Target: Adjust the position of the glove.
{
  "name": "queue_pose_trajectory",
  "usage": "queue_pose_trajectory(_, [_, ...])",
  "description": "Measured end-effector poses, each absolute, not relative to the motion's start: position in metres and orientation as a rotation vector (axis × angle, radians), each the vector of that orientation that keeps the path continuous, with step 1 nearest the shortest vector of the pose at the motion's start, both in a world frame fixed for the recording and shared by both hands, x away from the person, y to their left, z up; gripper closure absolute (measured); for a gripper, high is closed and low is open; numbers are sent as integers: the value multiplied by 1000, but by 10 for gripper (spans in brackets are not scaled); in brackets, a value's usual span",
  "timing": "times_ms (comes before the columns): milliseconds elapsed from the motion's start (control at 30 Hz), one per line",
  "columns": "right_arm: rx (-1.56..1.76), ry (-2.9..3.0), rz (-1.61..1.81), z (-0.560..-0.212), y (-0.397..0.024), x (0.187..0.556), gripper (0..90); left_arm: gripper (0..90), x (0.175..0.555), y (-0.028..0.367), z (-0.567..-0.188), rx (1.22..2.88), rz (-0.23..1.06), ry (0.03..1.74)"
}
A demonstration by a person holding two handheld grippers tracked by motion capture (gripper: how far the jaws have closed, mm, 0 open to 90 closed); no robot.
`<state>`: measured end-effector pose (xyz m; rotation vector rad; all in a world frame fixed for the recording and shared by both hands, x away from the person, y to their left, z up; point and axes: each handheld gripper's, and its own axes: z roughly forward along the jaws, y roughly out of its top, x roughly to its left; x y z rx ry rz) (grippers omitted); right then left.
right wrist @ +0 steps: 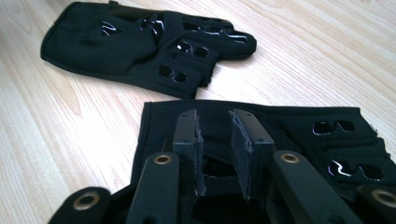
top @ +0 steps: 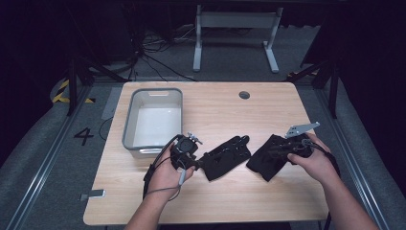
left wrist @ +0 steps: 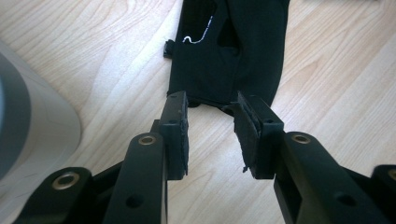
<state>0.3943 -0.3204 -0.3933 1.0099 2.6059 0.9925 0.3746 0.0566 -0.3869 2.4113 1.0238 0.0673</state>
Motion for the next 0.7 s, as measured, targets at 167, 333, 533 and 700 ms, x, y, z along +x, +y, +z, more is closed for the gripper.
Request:
queue_pose_trajectory(167, [1007,2604,1001,-392,-320,393,728,648,374,55,-386,2418,56,1012])
queue_pose_trajectory(333, [1007,2608,1046,-389,-318,393,729,636,371,56,-381,2425,44,980])
queue_pose_trajectory(533, [983,2620,1095,-388,-304,392,724,601,368,51,-378,2435,66,934])
queue_pose_trajectory(700, [977,2604,1098,-388,-291,396,712,570,367,52,-380,2442,88,968])
